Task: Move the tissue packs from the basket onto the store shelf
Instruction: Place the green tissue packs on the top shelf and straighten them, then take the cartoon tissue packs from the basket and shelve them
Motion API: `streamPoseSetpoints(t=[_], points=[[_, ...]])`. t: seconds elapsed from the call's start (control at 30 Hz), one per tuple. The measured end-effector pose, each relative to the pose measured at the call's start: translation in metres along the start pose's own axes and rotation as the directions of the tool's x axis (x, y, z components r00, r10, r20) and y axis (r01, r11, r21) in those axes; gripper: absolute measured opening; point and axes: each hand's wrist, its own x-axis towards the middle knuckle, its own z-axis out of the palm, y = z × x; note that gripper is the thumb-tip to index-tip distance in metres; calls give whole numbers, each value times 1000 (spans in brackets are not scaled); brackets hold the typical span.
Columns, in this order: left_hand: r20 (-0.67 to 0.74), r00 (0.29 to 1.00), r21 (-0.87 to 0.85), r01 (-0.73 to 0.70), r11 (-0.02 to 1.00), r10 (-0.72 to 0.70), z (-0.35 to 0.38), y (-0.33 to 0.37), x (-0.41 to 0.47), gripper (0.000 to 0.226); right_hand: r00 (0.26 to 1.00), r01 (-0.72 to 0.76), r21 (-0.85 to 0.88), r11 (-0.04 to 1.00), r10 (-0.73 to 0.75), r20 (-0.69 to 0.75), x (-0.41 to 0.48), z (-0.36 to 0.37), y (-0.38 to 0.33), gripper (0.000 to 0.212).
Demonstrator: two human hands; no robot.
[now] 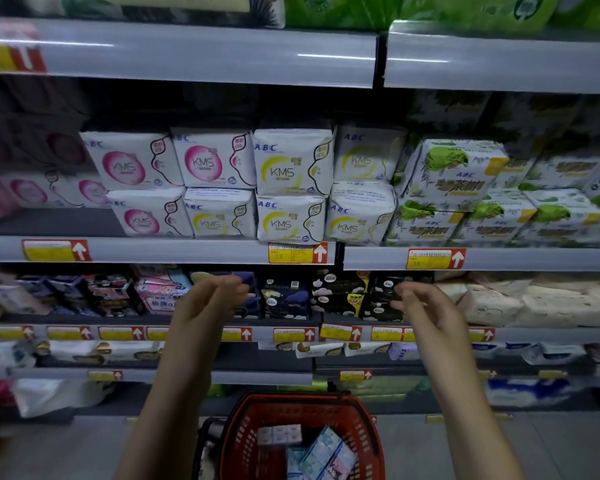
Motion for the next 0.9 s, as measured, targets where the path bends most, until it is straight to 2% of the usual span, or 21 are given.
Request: streamPoseSetpoints(t=[0.1, 0.33, 0.5, 0.57, 0.63, 0.77, 0.9], points=[[-39, 998, 2, 59, 998, -58, -2, -17, 3, 11, 999, -28, -10, 1000, 28, 17, 1, 7, 19, 14], [-46, 976, 58, 216, 975, -213, -3, -77, 6, 25, 980, -185, -38, 982, 188, 69, -1, 26, 85, 16], [-68, 914, 36, 402, 915, -399, 6, -134, 10, 13, 943, -320, -62, 945, 324, 77, -5, 42, 143, 20], [-89, 893, 64, 447, 892, -441, 9, -164, 12, 7, 932, -345, -82, 935, 352, 83, -7, 51, 164, 23], [-102, 876, 115, 482, 869, -472, 12, -194, 16, 10, 925, -356, -107, 928, 367, 103, -6, 61, 189, 22], [-85, 831, 208, 554, 806, -550, 21, -273, 17, 12, 902, -377, -163, 912, 401, 159, -7, 80, 263, 6], [-127, 783, 239, 621, 747, -609, 32, -353, 19, 14, 868, -421, -251, 872, 467, 166, -22, 93, 355, 19]])
